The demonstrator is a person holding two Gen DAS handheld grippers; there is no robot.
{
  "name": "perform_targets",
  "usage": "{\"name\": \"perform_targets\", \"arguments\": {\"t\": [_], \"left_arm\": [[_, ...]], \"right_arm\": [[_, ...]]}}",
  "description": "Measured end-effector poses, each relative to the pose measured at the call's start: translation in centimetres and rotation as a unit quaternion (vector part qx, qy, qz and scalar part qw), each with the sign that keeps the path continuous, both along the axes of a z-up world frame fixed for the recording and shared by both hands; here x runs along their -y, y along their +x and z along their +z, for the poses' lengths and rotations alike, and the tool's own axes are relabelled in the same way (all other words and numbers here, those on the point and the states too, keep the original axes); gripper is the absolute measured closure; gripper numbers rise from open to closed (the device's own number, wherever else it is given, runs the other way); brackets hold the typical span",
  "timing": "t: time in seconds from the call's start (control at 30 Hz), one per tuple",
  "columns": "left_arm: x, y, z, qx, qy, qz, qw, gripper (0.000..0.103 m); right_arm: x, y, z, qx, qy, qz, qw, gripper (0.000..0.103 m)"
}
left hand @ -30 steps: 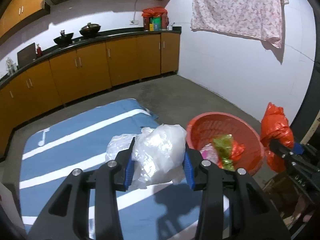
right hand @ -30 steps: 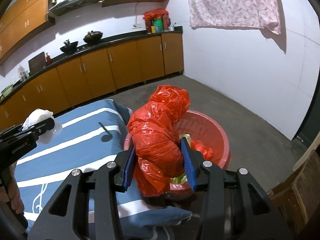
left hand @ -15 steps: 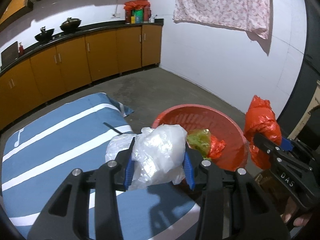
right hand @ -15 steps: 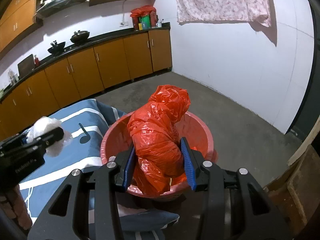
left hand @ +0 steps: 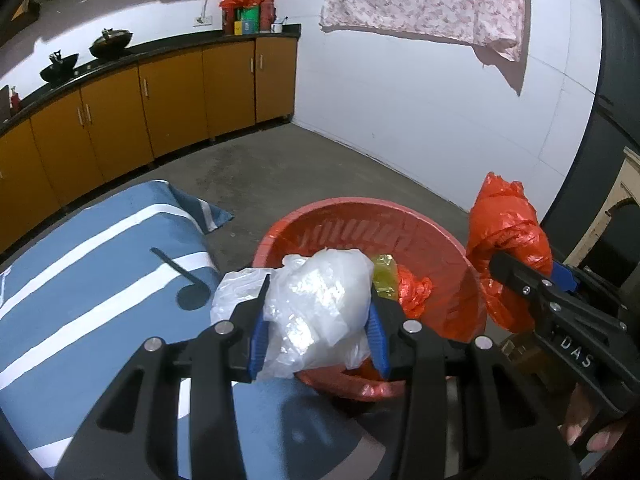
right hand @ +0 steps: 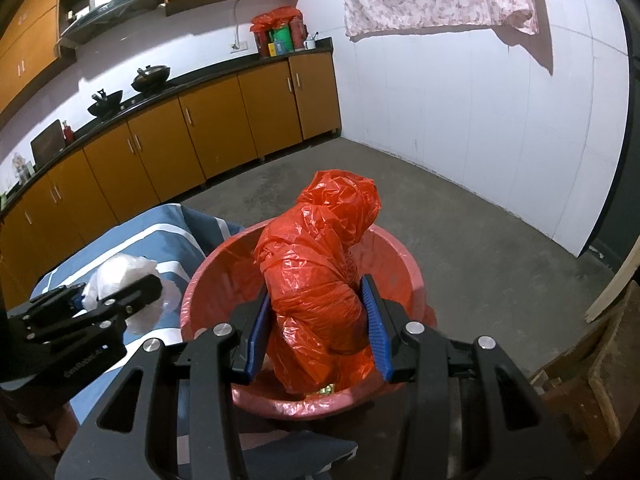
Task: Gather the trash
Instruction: 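Open both tools to drop the white and red bags into the basket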
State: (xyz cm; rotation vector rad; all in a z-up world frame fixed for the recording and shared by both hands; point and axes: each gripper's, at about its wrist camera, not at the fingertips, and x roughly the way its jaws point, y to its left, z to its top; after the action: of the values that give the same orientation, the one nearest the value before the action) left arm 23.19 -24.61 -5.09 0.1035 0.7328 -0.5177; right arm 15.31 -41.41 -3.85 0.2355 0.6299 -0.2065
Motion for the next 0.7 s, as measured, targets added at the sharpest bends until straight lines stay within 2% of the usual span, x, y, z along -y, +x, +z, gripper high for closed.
{"name": "perform_targets", "arguments": {"t": [0.43,0.53,0.7], "left_arm": [[2.9,2.4,-2.1,-0.022,-0.009,-0.030,0.9993,0.061],[3.1,3.1,-2.5,-0.028,-0.013,-0.032,0.9990,0.058],[2.9,3.9,-3.3,-0.039,-0.015,-0.027,0.9987,0.048]], "right_arm": [[0.9,1.7,-1.0,0.004,0.009,0.006,1.000,0.060],[1.1,2.0,-0.9,0.012,0.011,0.006,1.000,0.058],[1.8,1.9,-1.1,0.024,0.030,0.007,0.999,0.046]]}}
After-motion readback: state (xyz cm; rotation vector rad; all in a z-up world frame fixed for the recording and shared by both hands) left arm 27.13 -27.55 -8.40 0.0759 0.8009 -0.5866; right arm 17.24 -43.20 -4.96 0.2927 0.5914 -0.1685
